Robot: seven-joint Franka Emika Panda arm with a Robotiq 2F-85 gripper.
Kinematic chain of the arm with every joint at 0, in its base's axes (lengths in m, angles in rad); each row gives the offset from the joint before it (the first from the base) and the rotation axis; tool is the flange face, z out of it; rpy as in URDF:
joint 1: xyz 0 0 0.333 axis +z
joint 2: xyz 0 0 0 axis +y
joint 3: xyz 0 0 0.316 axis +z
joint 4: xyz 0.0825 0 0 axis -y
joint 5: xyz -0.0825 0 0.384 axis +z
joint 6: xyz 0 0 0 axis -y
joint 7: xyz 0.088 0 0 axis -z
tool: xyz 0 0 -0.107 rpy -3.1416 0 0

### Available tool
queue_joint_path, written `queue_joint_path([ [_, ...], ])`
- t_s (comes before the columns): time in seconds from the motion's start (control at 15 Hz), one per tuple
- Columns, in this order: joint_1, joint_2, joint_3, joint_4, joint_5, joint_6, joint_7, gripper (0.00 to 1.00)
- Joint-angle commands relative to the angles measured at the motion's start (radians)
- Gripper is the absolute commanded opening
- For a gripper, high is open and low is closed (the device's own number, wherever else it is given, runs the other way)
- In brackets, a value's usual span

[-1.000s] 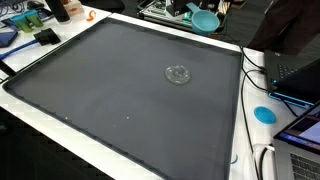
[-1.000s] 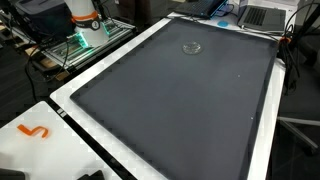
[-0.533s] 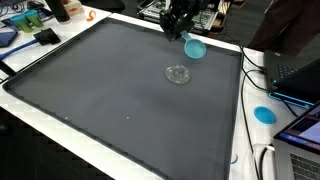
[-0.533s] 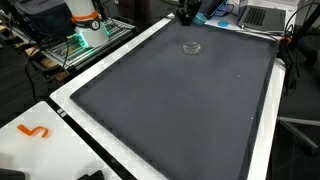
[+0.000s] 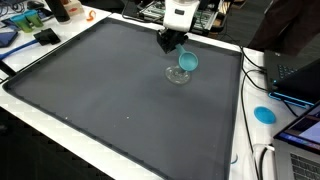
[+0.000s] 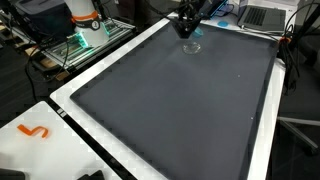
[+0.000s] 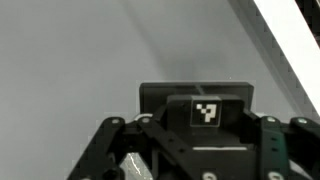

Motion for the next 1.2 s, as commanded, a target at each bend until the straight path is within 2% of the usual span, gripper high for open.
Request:
queue_joint_path([
  [0.0, -0.003, 0.043, 0.009, 0.030, -0.042, -0.008, 0.023, 0.31],
  [0.4, -0.009, 0.076, 0.003, 0.019, -0.071, 0.083, 0.025, 0.31],
  [0.73, -0.022, 0.119, -0.002, 0.027, -0.079, 0.101, 0.021, 0.31],
  [1.13, -0.014, 0.174, -0.001, 0.062, -0.094, 0.019, 0.020, 0.31],
])
